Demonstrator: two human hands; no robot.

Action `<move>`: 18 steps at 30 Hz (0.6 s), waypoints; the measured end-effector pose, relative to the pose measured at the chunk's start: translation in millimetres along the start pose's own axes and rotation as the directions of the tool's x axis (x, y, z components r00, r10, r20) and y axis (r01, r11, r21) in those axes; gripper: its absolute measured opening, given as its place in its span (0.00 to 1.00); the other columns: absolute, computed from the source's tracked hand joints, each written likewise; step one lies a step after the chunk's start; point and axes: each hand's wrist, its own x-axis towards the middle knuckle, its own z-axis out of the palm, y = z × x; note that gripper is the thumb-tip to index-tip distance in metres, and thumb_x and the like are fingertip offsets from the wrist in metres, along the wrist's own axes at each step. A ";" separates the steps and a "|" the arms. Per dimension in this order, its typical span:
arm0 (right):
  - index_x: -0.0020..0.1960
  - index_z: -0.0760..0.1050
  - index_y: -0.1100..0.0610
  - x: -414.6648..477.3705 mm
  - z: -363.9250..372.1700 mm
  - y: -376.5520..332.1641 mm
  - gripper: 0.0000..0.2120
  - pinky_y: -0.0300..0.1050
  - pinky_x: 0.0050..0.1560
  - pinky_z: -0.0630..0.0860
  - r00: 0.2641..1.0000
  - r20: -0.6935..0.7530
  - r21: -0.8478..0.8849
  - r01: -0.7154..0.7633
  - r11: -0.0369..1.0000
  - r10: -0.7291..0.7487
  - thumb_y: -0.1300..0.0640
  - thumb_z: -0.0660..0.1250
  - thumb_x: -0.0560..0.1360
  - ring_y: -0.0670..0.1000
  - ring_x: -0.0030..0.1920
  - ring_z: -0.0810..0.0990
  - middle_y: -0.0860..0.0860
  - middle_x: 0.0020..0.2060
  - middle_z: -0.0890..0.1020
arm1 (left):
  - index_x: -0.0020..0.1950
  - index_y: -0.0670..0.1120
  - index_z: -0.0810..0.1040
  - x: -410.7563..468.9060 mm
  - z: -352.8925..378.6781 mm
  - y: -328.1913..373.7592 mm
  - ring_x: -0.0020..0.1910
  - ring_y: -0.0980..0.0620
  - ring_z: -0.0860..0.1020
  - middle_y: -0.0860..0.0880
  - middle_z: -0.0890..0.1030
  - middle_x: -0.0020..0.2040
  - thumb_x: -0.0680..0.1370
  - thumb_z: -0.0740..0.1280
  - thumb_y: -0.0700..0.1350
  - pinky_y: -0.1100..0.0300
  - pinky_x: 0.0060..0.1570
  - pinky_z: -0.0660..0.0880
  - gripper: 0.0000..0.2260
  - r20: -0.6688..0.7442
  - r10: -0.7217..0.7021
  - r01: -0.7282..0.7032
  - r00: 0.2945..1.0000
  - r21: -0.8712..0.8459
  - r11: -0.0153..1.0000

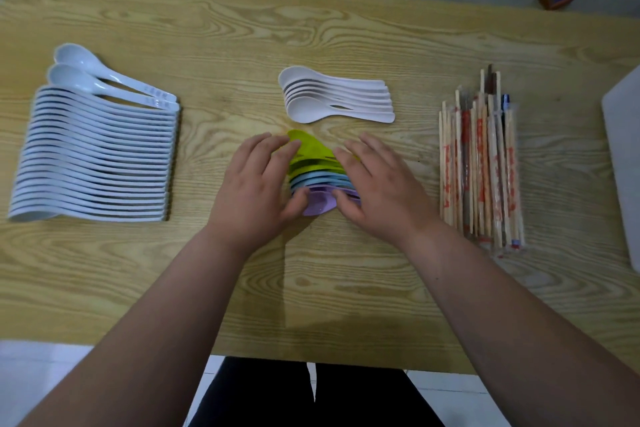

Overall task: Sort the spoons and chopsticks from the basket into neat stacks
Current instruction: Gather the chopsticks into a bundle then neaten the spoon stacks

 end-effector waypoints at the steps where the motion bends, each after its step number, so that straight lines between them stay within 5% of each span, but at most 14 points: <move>1: 0.71 0.73 0.60 2.5 -0.9 -5.1 0.26 0.61 0.70 0.69 1.000 -0.020 0.009 0.018 1.000 -0.018 0.47 0.63 0.78 0.61 0.73 0.69 0.58 0.68 0.76 | 0.68 0.38 0.76 -4.4 -5.5 -2.2 0.64 0.38 0.74 0.39 0.77 0.63 0.76 0.67 0.52 0.47 0.70 0.67 0.25 -0.005 -0.012 0.012 1.000 0.009 1.000; 12: 0.65 0.78 0.61 87.1 22.0 -110.8 0.23 0.61 0.64 0.75 0.977 0.026 0.077 0.211 0.974 -0.214 0.54 0.65 0.72 0.63 0.69 0.74 0.59 0.62 0.80 | 0.64 0.39 0.78 -81.3 -79.0 -93.5 0.57 0.38 0.77 0.40 0.79 0.57 0.75 0.68 0.50 0.46 0.63 0.71 0.22 0.011 -0.164 0.162 0.986 0.093 0.982; 18: 0.67 0.76 0.62 176.5 47.6 -173.0 0.26 0.61 0.67 0.72 0.986 0.127 0.128 0.093 0.987 -0.110 0.49 0.58 0.74 0.65 0.67 0.74 0.61 0.62 0.79 | 0.75 0.45 0.71 -106.5 -120.3 -192.7 0.73 0.33 0.65 0.39 0.70 0.73 0.69 0.67 0.65 0.31 0.69 0.62 0.39 0.179 -0.218 0.185 0.959 0.184 0.965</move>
